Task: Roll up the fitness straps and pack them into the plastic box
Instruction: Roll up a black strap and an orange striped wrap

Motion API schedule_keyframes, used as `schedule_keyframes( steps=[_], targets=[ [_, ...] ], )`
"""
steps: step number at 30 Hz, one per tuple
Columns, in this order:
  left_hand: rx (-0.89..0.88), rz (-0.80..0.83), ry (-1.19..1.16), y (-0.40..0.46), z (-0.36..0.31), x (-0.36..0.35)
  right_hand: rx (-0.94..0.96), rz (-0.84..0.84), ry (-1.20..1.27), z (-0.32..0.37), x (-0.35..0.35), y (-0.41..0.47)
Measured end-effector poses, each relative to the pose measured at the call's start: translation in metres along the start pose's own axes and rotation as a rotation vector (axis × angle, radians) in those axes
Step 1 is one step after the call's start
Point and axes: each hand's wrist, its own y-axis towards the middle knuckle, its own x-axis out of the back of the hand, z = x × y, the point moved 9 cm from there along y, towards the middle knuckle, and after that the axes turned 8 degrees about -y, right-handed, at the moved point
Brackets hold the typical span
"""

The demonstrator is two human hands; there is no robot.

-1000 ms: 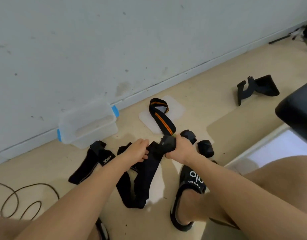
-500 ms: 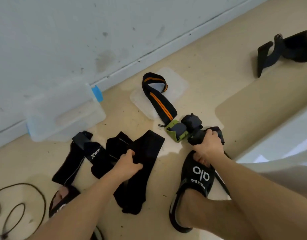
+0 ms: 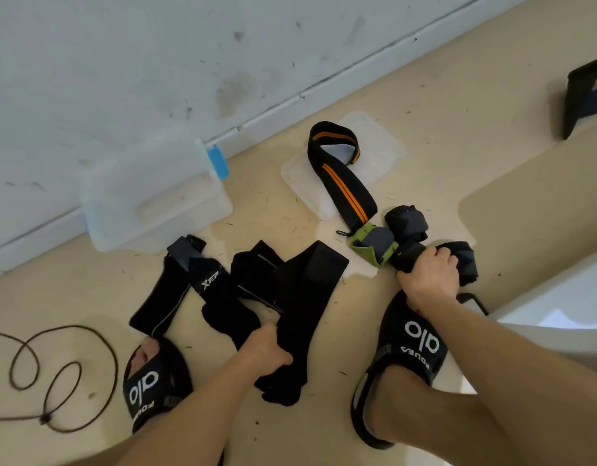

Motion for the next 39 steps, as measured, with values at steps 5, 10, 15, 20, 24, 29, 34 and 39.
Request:
schedule_keyframes(
  steps=[5,10,15,20,24,29,34,39],
  targets=[
    [-0.078,-0.016,-0.175,-0.017,0.005,0.005,0.072,-0.152,-0.094,0.022,0.023,-0.024],
    [-0.163,-0.064,-0.400,-0.062,-0.014,0.041,0.391,-0.030,0.160,0.089,0.035,-0.077],
    [-0.350,-0.148,-0.447,-0.125,-0.044,0.100,0.875,0.368,0.160,0.189,0.079,-0.167],
    [-0.510,-0.259,-0.457,-0.187,-0.061,0.157,1.028,0.445,-0.021,0.230,0.140,-0.239],
    [-0.583,-0.293,-0.279,-0.226,-0.068,0.181,1.022,0.441,0.044,0.229,0.182,-0.269],
    [-0.615,-0.293,-0.040,-0.262,-0.076,0.199,0.970,0.393,0.298,0.223,0.232,-0.283],
    [-0.632,-0.248,0.101,-0.279,-0.073,0.202,0.937,0.397,0.470,0.225,0.255,-0.285],
    [-0.613,-0.223,0.115,-0.275,-0.066,0.215,0.931,0.336,0.394,0.236,0.268,-0.277]
  ],
)
